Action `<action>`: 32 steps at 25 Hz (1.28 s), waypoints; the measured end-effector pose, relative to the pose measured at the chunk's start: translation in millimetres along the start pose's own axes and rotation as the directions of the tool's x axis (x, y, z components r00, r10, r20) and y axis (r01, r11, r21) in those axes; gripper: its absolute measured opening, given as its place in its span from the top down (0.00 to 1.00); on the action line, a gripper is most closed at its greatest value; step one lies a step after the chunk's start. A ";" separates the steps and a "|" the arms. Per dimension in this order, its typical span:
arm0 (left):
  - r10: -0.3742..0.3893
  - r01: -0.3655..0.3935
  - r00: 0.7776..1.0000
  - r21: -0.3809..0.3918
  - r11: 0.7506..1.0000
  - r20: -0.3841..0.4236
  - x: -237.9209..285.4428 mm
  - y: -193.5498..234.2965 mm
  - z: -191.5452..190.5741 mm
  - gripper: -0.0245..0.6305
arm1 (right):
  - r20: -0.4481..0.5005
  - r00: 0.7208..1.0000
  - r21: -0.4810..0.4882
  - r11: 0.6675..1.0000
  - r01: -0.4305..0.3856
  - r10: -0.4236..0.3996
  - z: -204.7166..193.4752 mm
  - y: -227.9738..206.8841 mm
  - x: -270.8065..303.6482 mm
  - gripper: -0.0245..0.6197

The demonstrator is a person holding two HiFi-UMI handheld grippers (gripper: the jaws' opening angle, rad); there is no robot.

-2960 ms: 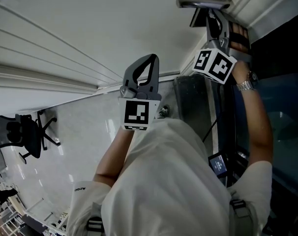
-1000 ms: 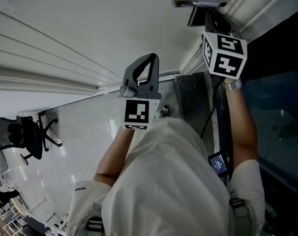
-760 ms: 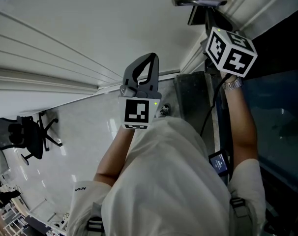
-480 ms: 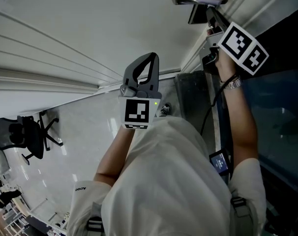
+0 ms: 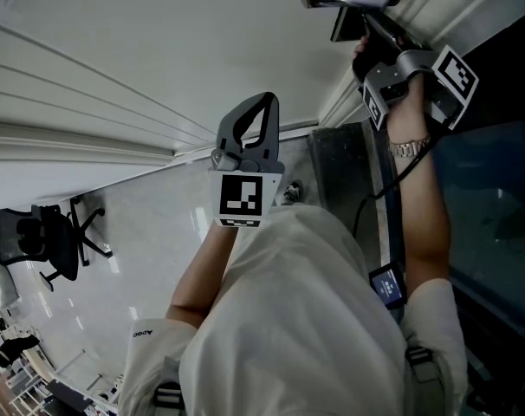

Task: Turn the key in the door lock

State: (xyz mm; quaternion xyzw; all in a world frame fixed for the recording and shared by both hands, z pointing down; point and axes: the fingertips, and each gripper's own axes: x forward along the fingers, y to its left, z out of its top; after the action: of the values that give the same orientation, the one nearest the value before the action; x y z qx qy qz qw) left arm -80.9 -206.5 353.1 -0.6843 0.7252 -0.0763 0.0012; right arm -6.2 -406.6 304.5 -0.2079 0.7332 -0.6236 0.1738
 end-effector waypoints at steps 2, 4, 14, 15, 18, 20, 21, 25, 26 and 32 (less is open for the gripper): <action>-0.002 0.002 1.000 0.001 1.000 -0.003 1.4 -1.5 -0.6 0.95 | 0.003 0.999 0.142 0.989 -0.039 0.039 1.4 -2.4 0.3 0.95; -0.003 0.003 1.000 0.002 1.000 -0.004 2.4 -2.0 -1.2 0.95 | 0.010 0.999 0.172 0.984 -0.050 0.049 2.3 -2.9 0.5 0.95; 0.009 -0.009 1.000 -0.004 1.000 -0.008 5.0 4.8 1.4 0.95 | -0.065 0.998 -0.290 0.956 -0.035 0.017 -7.3 7.9 3.3 0.87; 0.011 -0.011 1.000 -0.004 1.000 -0.009 7.4 5.6 4.1 0.95 | -0.080 0.997 -0.377 0.926 -0.027 -0.004 -8.8 9.6 3.0 0.83; 0.013 -0.013 1.000 -0.004 1.000 -0.012 8.5 4.0 2.7 0.95 | -0.055 0.990 -0.714 0.699 0.051 -0.129 -14.0 2.4 -2.8 0.75; 0.010 -0.010 1.000 -0.003 1.000 -0.013 5.9 0.4 -3.7 0.95 | 0.047 0.976 -0.920 0.370 0.126 -0.214 -16.2 -8.2 -9.6 0.75; 0.008 -0.008 1.000 -0.003 1.000 -0.012 5.7 -0.5 -5.1 0.95 | 0.105 0.966 -0.969 0.194 0.152 -0.235 -17.1 -10.8 -11.8 0.75; 0.005 -0.005 1.000 -0.004 1.000 -0.007 8.4 -1.1 -2.9 0.95 | 0.261 0.941 -0.934 -0.301 0.190 -0.216 -22.1 -5.1 -13.4 0.75; 0.003 -0.003 1.000 -0.004 1.000 -0.006 8.9 -1.8 -2.1 0.95 | 0.285 0.936 -0.905 -0.380 0.192 -0.205 -22.7 -3.1 -13.4 0.75; 0.000 0.000 1.000 0.001 1.000 -0.007 9.7 -3.2 -1.1 0.95 | 0.389 0.913 -0.687 -0.701 0.195 -0.127 -18.9 6.4 -10.1 0.75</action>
State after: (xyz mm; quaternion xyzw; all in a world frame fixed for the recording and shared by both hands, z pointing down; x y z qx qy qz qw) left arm -78.4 -216.2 355.5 -0.6841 0.7251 -0.0791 -0.0012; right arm -7.9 -384.6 301.2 -0.4009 0.7970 0.3853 -0.2356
